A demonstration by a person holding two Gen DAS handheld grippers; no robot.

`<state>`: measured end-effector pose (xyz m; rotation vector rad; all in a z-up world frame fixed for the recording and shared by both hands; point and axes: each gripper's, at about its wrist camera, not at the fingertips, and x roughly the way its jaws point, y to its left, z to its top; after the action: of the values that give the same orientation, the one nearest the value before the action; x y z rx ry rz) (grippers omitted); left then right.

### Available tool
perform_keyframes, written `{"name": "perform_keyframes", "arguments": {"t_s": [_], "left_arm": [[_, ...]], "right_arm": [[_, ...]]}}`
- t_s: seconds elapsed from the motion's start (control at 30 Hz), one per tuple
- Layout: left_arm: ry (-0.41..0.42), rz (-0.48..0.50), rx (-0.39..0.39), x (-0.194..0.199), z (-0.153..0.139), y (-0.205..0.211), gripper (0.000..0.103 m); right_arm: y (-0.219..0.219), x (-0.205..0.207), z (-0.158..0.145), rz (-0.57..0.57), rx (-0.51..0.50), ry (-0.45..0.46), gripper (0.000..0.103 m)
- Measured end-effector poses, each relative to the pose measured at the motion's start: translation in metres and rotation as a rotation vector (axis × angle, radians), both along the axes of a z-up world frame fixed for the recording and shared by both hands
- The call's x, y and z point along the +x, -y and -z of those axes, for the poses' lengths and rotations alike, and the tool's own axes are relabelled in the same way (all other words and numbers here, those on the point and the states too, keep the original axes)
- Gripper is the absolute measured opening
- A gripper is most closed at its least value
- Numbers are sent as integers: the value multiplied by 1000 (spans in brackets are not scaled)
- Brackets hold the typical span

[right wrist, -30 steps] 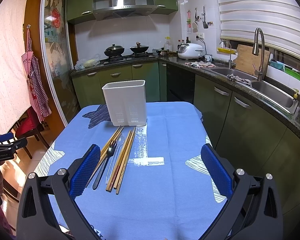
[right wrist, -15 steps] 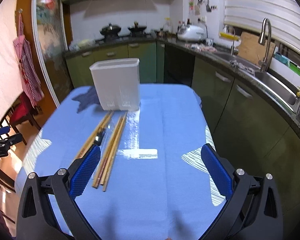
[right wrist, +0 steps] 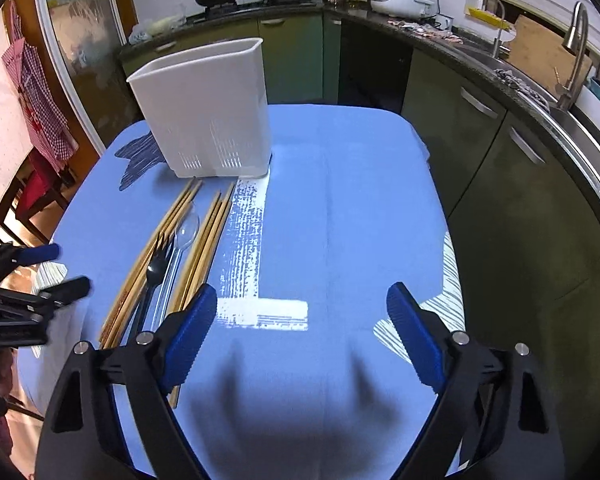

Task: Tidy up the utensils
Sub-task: 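Grasp the black fork with the left gripper while the right gripper grasps the clear spoon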

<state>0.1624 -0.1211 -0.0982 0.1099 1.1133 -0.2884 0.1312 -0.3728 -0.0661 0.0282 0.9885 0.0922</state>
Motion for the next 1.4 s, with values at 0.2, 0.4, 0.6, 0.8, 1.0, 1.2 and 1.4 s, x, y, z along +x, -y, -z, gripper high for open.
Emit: {"name": "perform_keyframes", "arguments": {"t_s": [0.2, 0.4, 0.6, 0.8, 1.0, 1.2, 1.4], "left_arm": [[-79, 28, 30, 10, 17, 34, 47], [-140, 36, 71, 13, 32, 47, 13], [-162, 44, 83, 15, 39, 55, 12], [-182, 55, 111, 19, 46, 65, 12], [-182, 56, 131, 23, 51, 67, 12], [-161, 49, 81, 24, 45, 58, 9], [-88, 36, 19, 19, 17, 38, 8]], "right_arm": [[-2, 15, 3, -8, 12, -16, 87], [-8, 16, 5, -30, 15, -18, 89], [-13, 17, 3, -47, 18, -8, 90], [-11, 15, 1, -52, 25, -2, 91], [-11, 14, 3, -54, 24, -4, 91], [-9, 16, 5, -53, 6, -25, 91], [-24, 27, 10, -84, -23, -81, 91]]}}
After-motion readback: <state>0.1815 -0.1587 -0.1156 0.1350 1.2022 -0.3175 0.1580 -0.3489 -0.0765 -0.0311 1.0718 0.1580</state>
